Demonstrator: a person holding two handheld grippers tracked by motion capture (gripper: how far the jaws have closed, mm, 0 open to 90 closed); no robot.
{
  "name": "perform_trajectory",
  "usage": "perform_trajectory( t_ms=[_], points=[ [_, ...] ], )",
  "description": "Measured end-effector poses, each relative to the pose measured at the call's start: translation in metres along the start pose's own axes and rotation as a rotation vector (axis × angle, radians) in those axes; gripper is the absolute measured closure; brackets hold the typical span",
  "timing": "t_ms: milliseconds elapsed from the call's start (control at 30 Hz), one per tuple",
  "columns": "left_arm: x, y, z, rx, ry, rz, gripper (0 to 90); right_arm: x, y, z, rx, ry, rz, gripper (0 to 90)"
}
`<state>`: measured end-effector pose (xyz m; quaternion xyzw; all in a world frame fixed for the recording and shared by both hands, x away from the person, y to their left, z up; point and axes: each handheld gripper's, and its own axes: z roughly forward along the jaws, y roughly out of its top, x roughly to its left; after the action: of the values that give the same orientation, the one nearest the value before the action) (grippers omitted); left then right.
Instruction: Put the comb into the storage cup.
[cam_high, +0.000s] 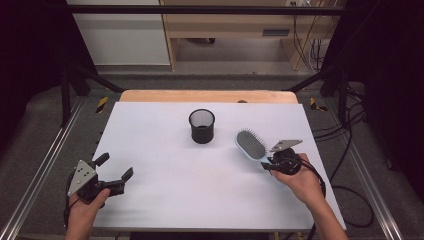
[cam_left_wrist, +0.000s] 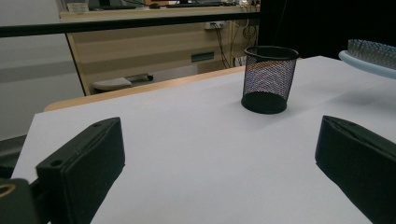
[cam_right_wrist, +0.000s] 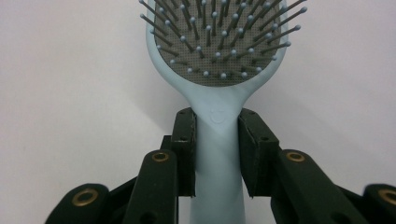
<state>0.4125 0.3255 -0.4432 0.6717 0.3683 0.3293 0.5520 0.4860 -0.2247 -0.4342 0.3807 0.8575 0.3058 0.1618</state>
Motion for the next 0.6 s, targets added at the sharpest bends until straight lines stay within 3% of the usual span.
perform_trajectory(
  t_ms=[600],
  points=[
    [-0.014,0.016,0.004,-0.063,-0.045,-0.042,1.5,0.003,0.029,0.018,-0.303,-0.02,0.07,69.9]
  ],
)
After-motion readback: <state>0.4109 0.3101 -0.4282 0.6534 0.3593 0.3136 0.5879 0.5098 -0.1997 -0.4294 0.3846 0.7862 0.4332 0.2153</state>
